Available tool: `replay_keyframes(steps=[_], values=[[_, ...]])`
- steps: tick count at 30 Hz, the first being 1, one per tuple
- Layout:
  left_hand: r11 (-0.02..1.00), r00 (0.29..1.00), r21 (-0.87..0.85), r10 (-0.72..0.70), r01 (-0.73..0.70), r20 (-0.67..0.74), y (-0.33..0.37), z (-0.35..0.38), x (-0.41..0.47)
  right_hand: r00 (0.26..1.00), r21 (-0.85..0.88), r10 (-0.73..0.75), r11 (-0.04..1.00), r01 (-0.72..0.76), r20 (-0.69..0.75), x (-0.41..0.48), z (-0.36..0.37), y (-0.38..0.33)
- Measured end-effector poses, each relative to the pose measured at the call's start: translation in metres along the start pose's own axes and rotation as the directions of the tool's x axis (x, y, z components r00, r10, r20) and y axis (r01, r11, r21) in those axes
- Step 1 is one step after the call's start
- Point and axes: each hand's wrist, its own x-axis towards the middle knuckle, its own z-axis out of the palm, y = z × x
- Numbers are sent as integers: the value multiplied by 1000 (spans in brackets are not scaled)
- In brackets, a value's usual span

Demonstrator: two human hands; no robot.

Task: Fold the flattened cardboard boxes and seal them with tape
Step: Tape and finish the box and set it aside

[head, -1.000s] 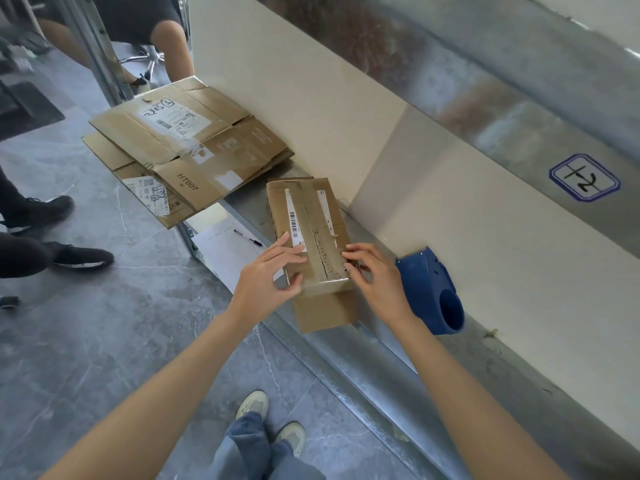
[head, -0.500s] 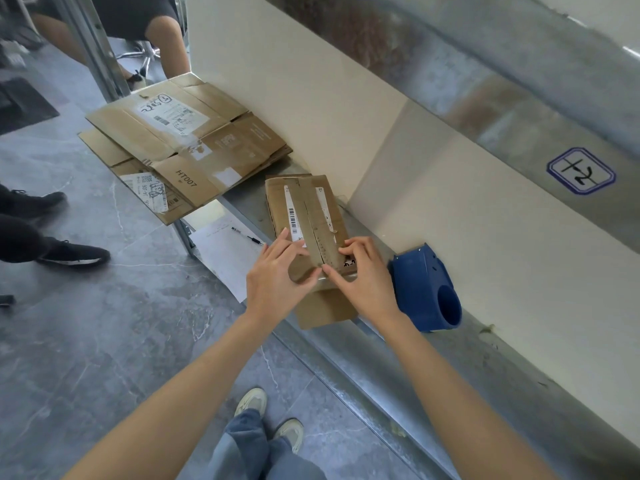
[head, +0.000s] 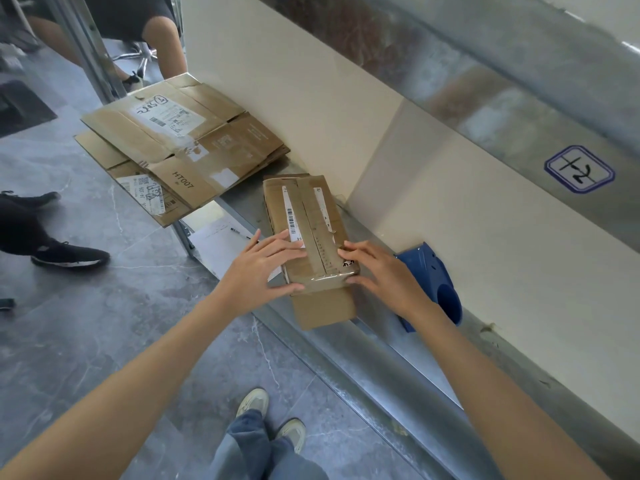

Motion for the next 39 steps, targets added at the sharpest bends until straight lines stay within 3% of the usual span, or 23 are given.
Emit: replay_keyframes(steps=[5, 14, 22, 24, 28, 34, 39], values=[[1000, 990, 10, 23, -24, 139, -9, -12, 5, 999, -23, -44, 999, 44, -2, 2, -6, -1], [996, 996, 33, -82, 81, 22, -15, -32, 36, 998, -72, -58, 996, 57, -7, 6, -15, 10], [989, 990, -51, -140, 140, 10, -49, -45, 78, 979, 77, 162, 985, -153, -126, -5, -12, 2], [981, 985, -97, -160, 166, 71, -61, -46, 87, 963, 70, 220, 975, -212, -153, -7, -9, -5], [964, 972, -202, -137, 175, 189, -78, -48, 97, 908, 67, 350, 937, -344, -229, -10, 4, -25], [962, 990, -240, -109, 127, 86, -81, -38, 79, 709, 242, 543, 838, -488, -450, -6, 35, -66], [963, 999, -266, -47, 52, 26, -75, -35, 61, 606, 475, 683, 726, -498, -408, 0, 52, -87]])
